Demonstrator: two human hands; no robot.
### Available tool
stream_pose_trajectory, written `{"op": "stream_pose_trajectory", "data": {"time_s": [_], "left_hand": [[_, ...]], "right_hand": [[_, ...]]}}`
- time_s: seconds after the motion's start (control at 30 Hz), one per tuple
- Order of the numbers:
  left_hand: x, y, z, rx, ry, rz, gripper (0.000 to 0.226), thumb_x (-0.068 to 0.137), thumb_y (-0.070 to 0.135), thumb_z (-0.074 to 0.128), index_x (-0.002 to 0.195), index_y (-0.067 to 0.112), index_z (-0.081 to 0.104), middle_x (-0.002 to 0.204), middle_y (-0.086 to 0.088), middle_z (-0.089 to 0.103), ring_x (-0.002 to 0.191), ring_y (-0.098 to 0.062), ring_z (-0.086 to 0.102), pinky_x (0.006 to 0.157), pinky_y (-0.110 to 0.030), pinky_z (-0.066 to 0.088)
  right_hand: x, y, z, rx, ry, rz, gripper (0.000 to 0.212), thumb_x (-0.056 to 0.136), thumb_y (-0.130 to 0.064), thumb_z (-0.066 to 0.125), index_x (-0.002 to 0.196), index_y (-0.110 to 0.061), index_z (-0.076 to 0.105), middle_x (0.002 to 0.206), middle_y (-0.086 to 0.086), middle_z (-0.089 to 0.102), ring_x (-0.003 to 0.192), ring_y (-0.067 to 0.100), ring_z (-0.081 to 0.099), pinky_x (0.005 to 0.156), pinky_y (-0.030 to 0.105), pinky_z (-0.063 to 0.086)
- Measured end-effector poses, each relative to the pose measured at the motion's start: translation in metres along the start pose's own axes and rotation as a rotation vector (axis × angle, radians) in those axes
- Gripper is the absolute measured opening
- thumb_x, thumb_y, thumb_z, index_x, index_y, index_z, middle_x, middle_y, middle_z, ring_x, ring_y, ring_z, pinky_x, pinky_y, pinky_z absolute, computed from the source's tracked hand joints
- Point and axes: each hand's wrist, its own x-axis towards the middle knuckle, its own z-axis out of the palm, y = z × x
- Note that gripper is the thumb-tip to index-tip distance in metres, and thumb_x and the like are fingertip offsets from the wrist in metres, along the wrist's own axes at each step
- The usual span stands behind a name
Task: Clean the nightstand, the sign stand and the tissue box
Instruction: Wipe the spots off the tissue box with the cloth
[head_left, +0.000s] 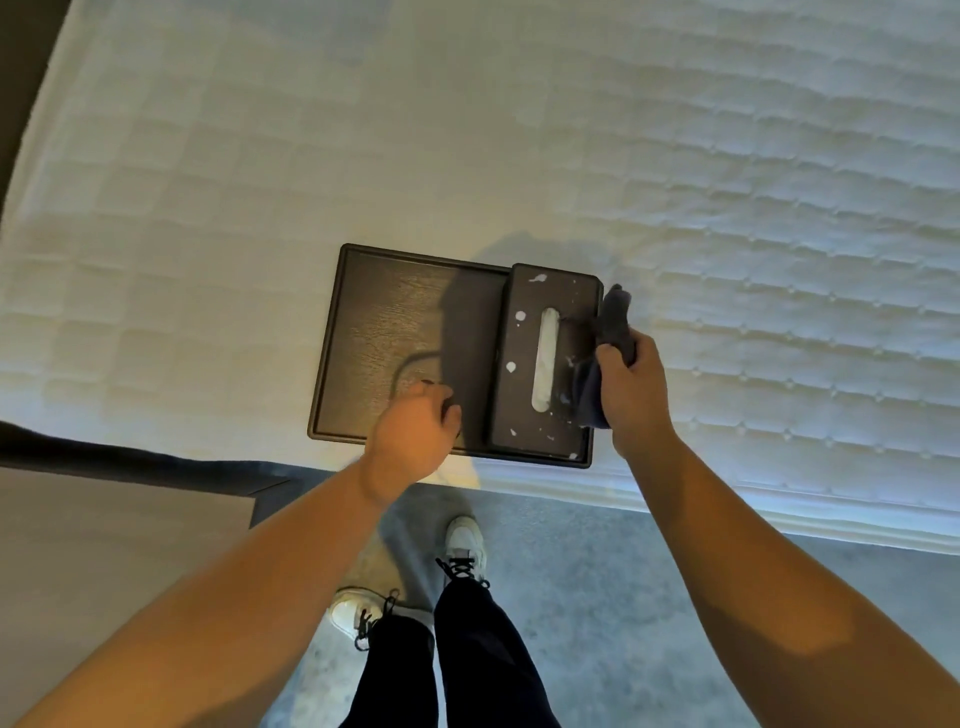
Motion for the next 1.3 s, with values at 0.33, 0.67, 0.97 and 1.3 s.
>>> {"op": "stream_pose_trajectory", "data": {"time_s": [0.33, 0.67, 0.97, 1.3], "left_hand": [[0.022, 0.030, 0.019, -0.839, -0.235, -0.249, 0.082, 0.062, 0.072, 0.054, 0.132, 0.029, 0.049, 0.132, 0.000, 0.058, 0.122, -0.023, 0.054, 0.108, -0.046, 0.040], [0.019, 0.002, -0.011, -1.058, -0.280, -0.126, 0.047, 0.098, 0.031, 0.048, 0.145, 0.024, 0.040, 0.133, 0.000, 0.060, 0.121, -0.015, 0.057, 0.105, -0.033, 0.042], [0.024, -0.036, -0.027, -1.106, -0.191, -0.182, 0.033, 0.096, 0.026, 0.055, 0.128, 0.019, 0.057, 0.115, -0.005, 0.070, 0.109, -0.020, 0.065, 0.102, -0.041, 0.047], [0.027, -0.054, -0.038, -1.222, -0.118, -0.259, 0.030, 0.094, 0.022, 0.060, 0.124, 0.019, 0.056, 0.103, -0.007, 0.071, 0.087, -0.021, 0.069, 0.074, -0.038, 0.058]], "right_hand": [[0.004, 0.012, 0.010, 0.198, -0.017, 0.186, 0.031, 0.079, -0.029, 0.050, 0.109, -0.030, 0.053, 0.101, 0.013, 0.065, 0.092, 0.036, 0.066, 0.084, 0.059, 0.054], [0.000, 0.011, 0.032, 0.415, -0.028, 0.343, 0.018, 0.091, -0.020, 0.047, 0.108, -0.019, 0.052, 0.099, 0.017, 0.062, 0.082, 0.035, 0.063, 0.078, 0.064, 0.054], [-0.004, 0.007, 0.040, 0.413, -0.049, 0.364, 0.025, 0.089, -0.013, 0.048, 0.113, -0.012, 0.053, 0.098, 0.016, 0.062, 0.081, 0.030, 0.063, 0.072, 0.043, 0.056], [0.053, -0.039, 0.044, -0.569, -0.287, -0.310, 0.039, 0.095, -0.021, 0.048, 0.132, -0.014, 0.041, 0.106, 0.004, 0.055, 0.091, 0.024, 0.054, 0.077, 0.033, 0.039]]}}
